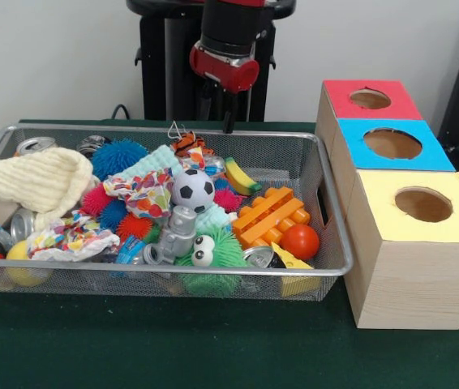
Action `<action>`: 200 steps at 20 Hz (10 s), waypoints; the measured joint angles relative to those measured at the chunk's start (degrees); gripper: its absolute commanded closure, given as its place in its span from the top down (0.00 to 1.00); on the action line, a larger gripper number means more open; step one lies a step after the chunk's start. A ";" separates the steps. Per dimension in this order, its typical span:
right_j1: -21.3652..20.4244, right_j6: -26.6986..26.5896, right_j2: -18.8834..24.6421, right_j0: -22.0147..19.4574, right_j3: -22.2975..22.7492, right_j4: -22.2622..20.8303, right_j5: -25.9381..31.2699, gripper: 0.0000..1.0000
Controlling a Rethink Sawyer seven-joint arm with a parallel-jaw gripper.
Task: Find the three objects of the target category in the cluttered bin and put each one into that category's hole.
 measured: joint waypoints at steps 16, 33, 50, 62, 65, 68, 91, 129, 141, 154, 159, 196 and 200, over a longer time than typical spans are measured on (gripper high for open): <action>4.39 0.00 0.54 -2.03 -2.06 -1.00 -1.26 1.00; 12.39 0.00 1.23 -2.41 -3.42 -1.99 -15.38 1.00; 11.34 0.00 1.17 -1.23 -2.85 -1.96 -14.67 1.00; 4.29 0.00 -0.46 1.50 -2.80 -1.71 -1.82 1.00; 3.04 0.00 -0.53 1.40 -2.89 -2.18 -1.12 1.00; 2.69 0.00 -0.53 1.23 -3.05 -3.33 -1.12 1.00; 4.91 0.00 -2.36 2.57 -12.02 -28.38 1.27 1.00; 3.68 0.00 15.49 -10.86 -14.94 -53.97 8.05 1.00; 3.84 0.00 15.47 -11.24 -15.01 -54.28 8.05 1.00; 3.73 0.00 15.53 -13.22 -15.04 -54.28 8.04 1.00; 3.70 0.00 15.75 -13.79 -15.03 -54.28 8.05 1.00; 0.93 0.00 26.08 -19.14 -20.03 -53.27 25.97 1.00; 0.94 0.00 27.08 -19.48 -21.35 -52.97 27.49 1.00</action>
